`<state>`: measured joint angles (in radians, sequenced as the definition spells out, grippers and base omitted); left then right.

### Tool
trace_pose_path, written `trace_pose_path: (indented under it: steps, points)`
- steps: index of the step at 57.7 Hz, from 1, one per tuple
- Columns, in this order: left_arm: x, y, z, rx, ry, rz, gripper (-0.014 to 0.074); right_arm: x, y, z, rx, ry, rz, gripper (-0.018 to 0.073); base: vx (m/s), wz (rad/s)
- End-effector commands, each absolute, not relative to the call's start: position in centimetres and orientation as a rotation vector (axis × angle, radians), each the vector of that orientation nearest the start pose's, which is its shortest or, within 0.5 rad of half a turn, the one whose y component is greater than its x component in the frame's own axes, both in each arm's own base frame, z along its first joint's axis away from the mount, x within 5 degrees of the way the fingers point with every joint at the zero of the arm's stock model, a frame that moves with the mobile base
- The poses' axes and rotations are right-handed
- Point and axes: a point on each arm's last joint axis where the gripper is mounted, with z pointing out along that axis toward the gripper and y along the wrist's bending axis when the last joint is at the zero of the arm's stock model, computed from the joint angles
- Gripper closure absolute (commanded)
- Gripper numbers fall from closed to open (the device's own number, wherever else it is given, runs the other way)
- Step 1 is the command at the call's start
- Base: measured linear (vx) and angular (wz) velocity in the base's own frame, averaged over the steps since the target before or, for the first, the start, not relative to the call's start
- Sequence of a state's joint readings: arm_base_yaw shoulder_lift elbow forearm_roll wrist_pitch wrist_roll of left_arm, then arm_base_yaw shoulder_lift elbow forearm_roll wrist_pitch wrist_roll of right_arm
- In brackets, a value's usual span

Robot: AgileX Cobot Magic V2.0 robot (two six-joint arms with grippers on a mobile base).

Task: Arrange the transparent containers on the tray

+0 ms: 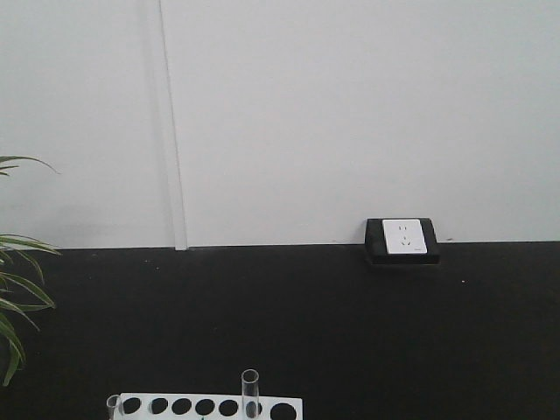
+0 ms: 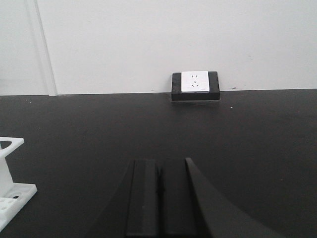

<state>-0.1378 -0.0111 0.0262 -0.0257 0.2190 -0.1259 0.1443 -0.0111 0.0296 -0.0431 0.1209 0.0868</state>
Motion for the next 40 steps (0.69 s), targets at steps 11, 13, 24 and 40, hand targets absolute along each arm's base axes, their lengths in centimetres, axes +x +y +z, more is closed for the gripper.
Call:
trace_pose_path:
  steps: [11, 13, 24, 40]
  points:
    - [5.56, -0.80, 18.11, -0.017, 1.653, -0.229, 0.0600, 5.61, 0.77, 19.75, -0.088, 1.541, 0.128, 0.0571, 0.00, 0.00]
    - [5.56, -0.80, 18.11, -0.017, 1.653, -0.229, 0.0600, 5.61, 0.77, 19.75, -0.088, 1.541, 0.128, 0.0571, 0.00, 0.00]
    - [5.56, -0.80, 18.11, -0.017, 1.653, -0.229, 0.0600, 5.61, 0.77, 19.75, -0.088, 1.541, 0.128, 0.0571, 0.00, 0.00]
    - [5.56, -0.80, 18.11, -0.017, 1.653, -0.229, 0.0600, 5.61, 0.77, 19.75, -0.088, 1.541, 0.128, 0.0571, 0.00, 0.00]
